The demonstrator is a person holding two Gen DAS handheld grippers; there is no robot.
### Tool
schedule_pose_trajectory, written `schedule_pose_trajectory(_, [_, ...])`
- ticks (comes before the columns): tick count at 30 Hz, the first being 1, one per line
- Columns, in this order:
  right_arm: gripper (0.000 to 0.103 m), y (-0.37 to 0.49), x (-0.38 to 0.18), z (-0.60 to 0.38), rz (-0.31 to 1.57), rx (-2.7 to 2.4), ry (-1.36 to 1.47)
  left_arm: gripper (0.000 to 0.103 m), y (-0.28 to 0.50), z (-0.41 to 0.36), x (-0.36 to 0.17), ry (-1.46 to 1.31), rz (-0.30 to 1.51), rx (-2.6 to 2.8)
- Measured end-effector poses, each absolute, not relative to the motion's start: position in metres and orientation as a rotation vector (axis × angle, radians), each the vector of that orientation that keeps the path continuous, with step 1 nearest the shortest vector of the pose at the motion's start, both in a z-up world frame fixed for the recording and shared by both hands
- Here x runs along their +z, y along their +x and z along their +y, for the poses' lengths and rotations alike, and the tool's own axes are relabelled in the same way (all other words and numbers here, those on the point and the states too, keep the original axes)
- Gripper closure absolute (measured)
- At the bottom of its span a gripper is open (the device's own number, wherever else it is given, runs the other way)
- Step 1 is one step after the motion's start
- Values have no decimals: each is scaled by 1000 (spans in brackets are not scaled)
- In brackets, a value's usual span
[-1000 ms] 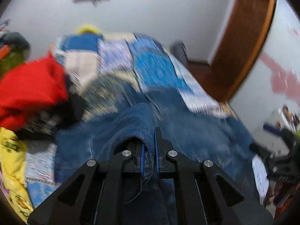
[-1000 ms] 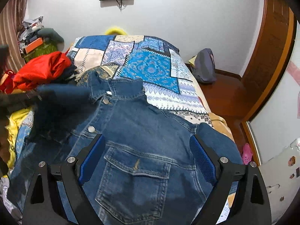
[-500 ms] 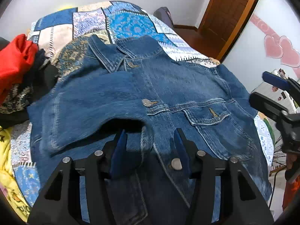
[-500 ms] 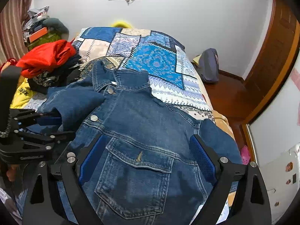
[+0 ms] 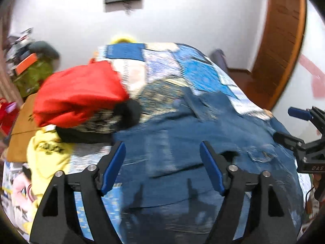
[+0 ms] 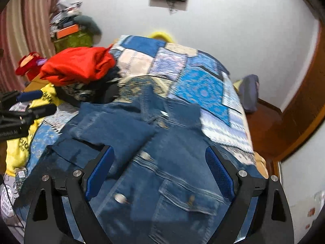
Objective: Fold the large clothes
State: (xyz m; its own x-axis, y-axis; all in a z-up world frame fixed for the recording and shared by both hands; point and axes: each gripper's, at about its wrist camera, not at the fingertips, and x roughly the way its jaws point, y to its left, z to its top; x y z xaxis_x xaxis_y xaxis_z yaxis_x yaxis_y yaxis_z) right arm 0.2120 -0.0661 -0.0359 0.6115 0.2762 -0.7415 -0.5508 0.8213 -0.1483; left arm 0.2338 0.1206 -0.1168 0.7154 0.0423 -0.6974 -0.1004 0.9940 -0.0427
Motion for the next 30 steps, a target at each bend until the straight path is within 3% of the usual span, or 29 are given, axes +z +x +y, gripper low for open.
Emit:
schedule_pose_trajectory(11, [14,209,-78,39,858,688,-601,21,202,208,-148,-203,808,232])
schedule_pose_trajectory(25, [16,218,-149,95,1008,734,-804,21,185,242,-196,-296,893,274])
schedule_pose_trajectory(27, [21,220,-148,93,1015,740,-784,21,186,243,-201,-302,904,274])
schedule_pose_trajectory(29, [40,222,-148,92,1019,745,-765,21,188,242,-205,-309,915,273])
schedule_pose_trajectory(30, [43,223,-148,92,1029,753,-751,21,189,242,-207,-312,920,271])
